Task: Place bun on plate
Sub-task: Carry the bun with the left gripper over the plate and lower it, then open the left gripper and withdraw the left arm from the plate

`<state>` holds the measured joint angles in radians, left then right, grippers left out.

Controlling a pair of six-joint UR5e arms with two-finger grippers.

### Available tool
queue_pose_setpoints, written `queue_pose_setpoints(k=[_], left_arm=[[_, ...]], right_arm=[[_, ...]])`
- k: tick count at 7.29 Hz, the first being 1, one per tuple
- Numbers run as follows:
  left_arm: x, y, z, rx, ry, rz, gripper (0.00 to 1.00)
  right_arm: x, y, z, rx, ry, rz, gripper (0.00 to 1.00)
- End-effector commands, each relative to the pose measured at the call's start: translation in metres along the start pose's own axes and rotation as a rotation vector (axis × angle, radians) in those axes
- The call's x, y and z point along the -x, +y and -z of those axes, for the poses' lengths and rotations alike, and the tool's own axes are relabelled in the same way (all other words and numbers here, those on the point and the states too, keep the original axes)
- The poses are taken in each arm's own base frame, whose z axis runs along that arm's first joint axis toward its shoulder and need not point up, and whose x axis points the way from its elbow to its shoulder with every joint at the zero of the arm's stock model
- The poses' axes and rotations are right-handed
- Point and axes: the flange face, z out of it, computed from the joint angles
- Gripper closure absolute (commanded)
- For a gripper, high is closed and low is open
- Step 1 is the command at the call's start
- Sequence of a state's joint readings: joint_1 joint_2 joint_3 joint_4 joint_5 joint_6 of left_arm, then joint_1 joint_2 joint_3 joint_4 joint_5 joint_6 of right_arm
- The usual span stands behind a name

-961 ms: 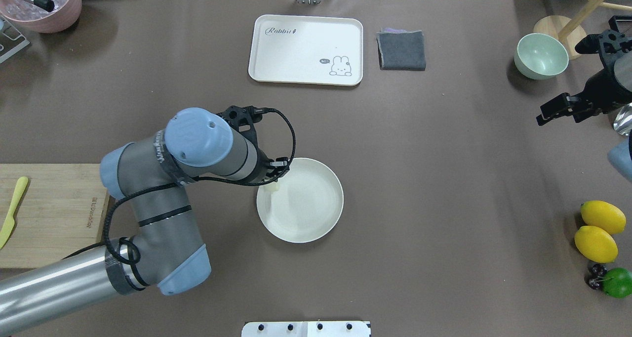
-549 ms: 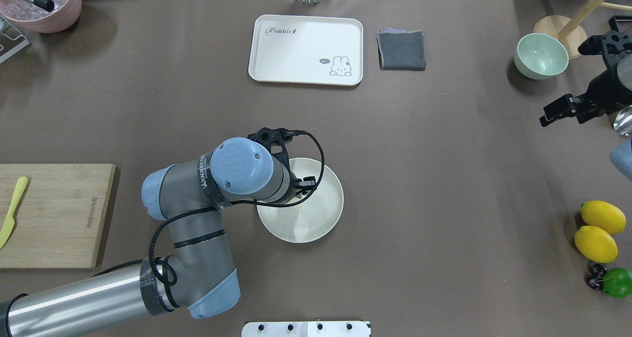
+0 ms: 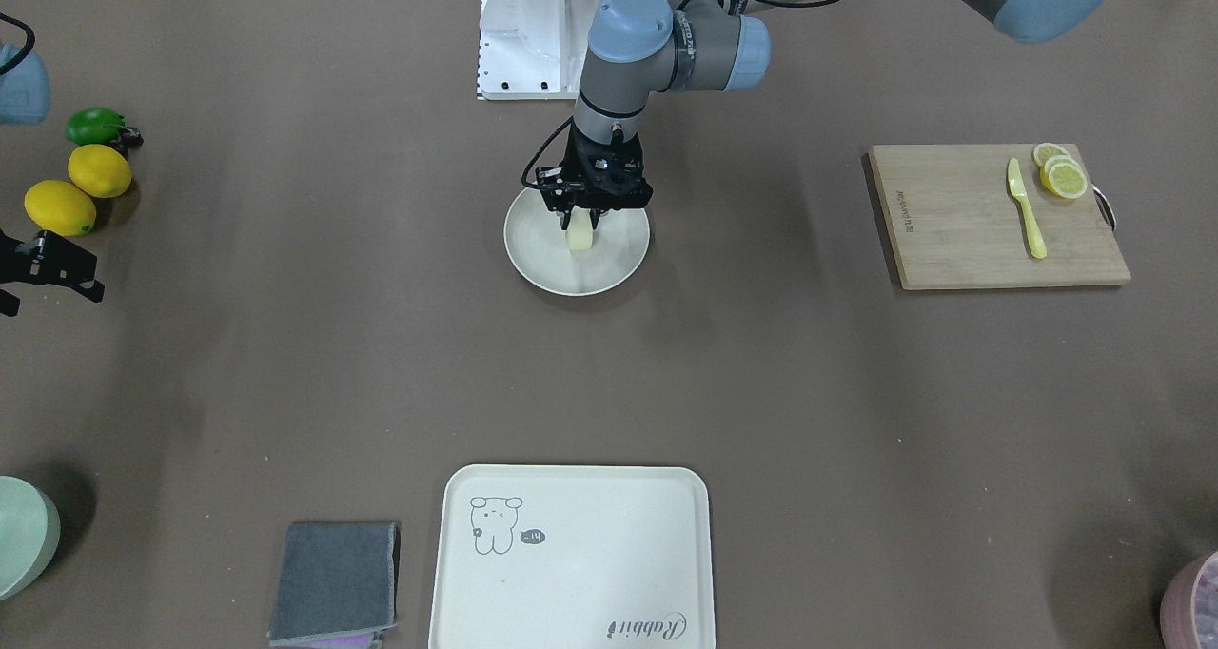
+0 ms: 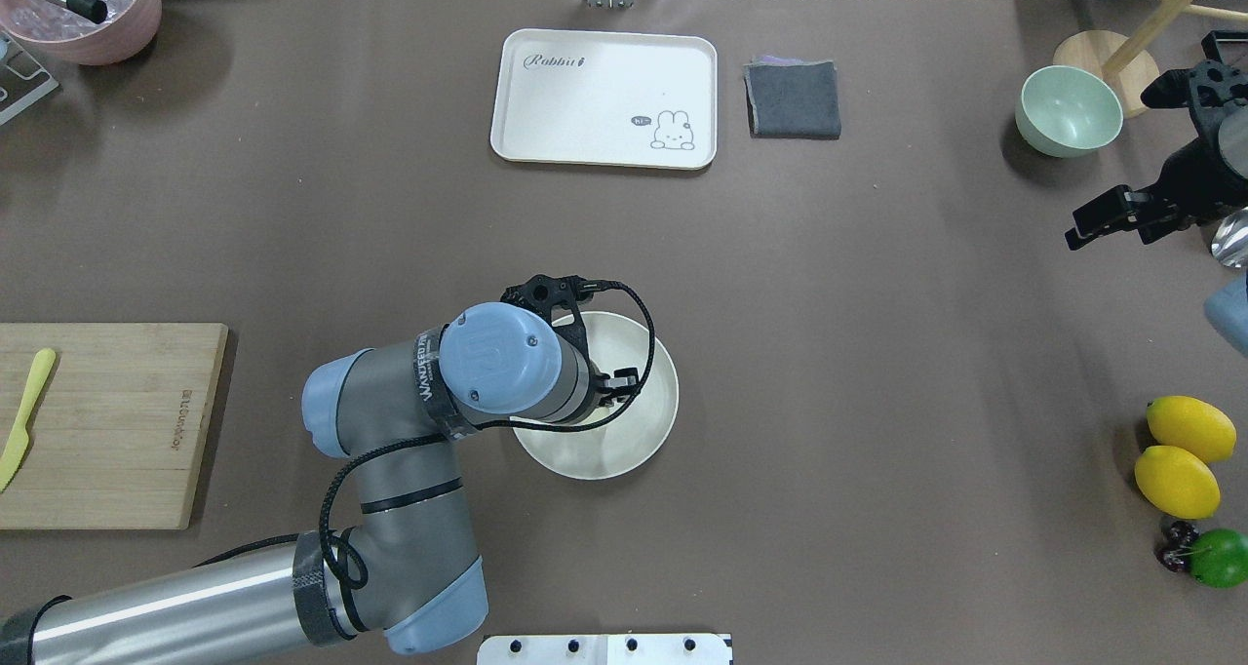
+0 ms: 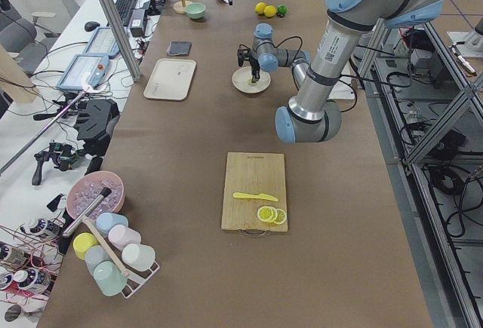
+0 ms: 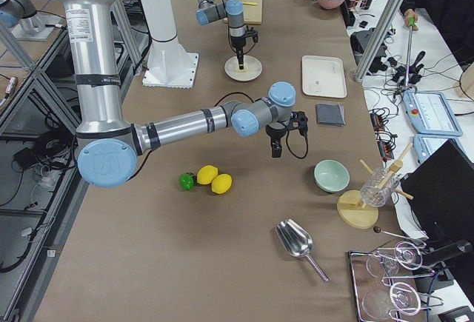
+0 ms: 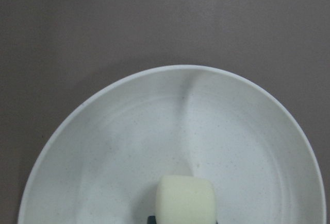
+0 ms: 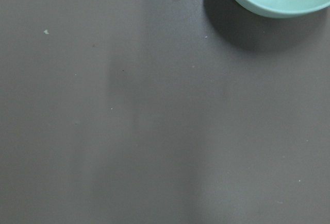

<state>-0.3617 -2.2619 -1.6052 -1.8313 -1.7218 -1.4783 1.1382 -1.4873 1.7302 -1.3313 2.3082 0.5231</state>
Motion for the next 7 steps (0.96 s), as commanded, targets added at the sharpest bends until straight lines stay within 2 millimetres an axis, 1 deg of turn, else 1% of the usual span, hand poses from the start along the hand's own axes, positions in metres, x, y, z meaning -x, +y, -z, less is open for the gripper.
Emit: queue_pose_setpoints(k=[1, 2, 3, 4, 5, 6, 7], left_arm=[[-0.002, 0.001, 0.002, -0.003, 0.004, -0.003, 0.26], [-0.002, 0.001, 0.002, -0.005, 0.004, -0.004, 0.23], [-0.004, -0.004, 0.011, -0.011, 0.018, -0.002, 0.08], [0.001, -0.031, 0.048, -0.051, 0.058, 0.018, 0.02], [0.044, -0.055, 0.091, -0.055, -0.005, 0.045, 0.02], [0.082, -0.100, 0.162, -0.006, -0.087, -0.006, 0.02], [0.120, -0.142, 0.195, 0.005, -0.182, -0.163, 0.02]], right_arm=[[0.000, 0.001, 0.000, 0.000, -0.001, 0.001, 0.00], [-0.001, 0.001, 0.001, -0.001, -0.001, 0.000, 0.00], [-0.001, 0.001, 0.001, -0.001, -0.001, 0.000, 0.00], [-0.004, 0.005, 0.008, -0.012, -0.003, -0.003, 0.00], [-0.011, 0.009, 0.014, -0.017, -0.007, -0.014, 0.00], [-0.030, 0.013, 0.023, -0.029, -0.006, -0.032, 0.00], [-0.045, 0.017, 0.026, -0.021, -0.010, -0.001, 0.00]])
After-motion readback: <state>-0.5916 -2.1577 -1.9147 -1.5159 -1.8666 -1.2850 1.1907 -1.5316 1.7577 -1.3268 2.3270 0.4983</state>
